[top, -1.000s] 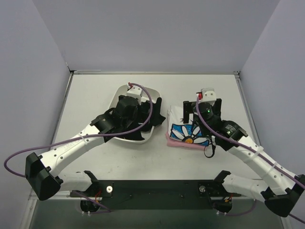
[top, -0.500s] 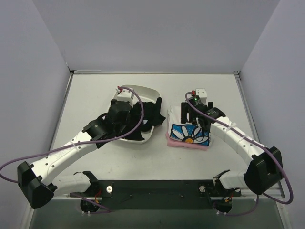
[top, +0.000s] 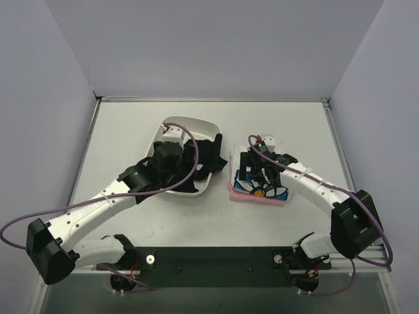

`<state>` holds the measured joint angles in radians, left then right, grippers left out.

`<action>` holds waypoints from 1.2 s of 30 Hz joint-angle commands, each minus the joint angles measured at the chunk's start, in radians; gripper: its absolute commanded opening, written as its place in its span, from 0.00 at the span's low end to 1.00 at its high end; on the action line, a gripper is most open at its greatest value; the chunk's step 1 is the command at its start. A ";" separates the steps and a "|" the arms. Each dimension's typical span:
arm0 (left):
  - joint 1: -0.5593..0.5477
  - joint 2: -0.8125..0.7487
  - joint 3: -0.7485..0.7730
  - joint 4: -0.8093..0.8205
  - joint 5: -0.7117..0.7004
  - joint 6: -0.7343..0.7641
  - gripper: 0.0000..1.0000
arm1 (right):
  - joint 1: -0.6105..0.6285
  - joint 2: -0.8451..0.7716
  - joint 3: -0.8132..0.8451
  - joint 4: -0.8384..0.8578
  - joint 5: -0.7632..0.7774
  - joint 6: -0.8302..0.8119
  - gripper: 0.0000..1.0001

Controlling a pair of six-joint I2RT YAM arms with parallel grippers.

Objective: Fold and stack the t-shirts

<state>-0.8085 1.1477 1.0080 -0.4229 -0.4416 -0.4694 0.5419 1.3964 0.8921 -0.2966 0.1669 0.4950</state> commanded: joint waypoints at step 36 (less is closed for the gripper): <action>0.057 0.049 0.000 -0.034 -0.017 -0.046 0.89 | -0.490 0.591 0.490 -0.185 -0.208 0.017 0.98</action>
<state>-0.7658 1.2144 1.0042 -0.4538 -0.4622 -0.4984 0.1169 1.8683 1.3022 -0.3618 -0.0059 0.5381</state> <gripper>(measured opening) 0.888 0.978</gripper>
